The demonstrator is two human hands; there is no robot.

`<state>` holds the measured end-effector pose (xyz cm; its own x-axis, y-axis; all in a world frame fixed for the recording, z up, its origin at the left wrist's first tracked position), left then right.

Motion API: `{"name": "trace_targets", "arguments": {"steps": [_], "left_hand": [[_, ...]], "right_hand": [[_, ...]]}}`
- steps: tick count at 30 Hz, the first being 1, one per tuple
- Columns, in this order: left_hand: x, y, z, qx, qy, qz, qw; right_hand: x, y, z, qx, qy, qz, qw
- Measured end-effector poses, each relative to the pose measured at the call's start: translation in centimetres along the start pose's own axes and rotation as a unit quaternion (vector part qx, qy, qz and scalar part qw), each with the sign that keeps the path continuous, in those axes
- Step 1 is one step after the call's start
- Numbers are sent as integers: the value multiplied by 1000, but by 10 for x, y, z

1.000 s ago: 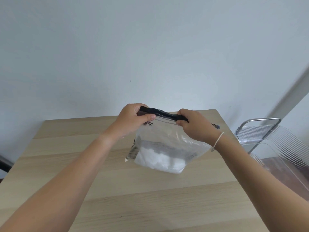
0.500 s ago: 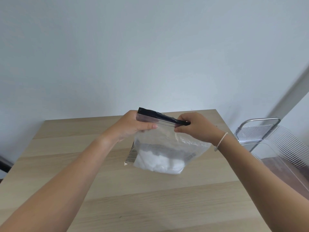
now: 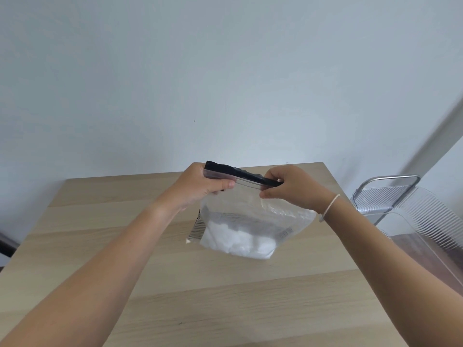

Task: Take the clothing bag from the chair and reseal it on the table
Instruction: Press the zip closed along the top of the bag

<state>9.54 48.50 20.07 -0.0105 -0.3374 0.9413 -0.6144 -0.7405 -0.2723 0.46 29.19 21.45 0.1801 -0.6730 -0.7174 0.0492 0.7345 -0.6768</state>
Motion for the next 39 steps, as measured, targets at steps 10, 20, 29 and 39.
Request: {"name": "trace_targets", "arguments": {"steps": [10, 20, 29, 39], "left_hand": [[-2, -1, 0, -4, -3, -6, 1000], [-2, 0, 2, 1, -2, -3, 1000], [-3, 2, 0, 33, 19, 11, 999], [-4, 6, -1, 39, 40, -5, 998]], "right_hand": [[4, -3, -4, -26, 21, 4, 999], [5, -3, -3, -12, 19, 1, 1000], [6, -1, -3, 20, 28, -14, 999], [2, 1, -4, 39, 35, -45, 998]]}}
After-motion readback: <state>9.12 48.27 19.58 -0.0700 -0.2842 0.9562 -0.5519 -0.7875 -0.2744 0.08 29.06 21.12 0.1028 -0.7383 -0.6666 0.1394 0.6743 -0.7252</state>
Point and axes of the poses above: each hand's wrist, its own z-axis towards the middle knuckle, its own y-axis out of the palm, x = y × z, the point moved 2 cm from there along z, towards the middle knuckle, and after that the axes turned 12 degrees about -y, right-handed, at the moved point
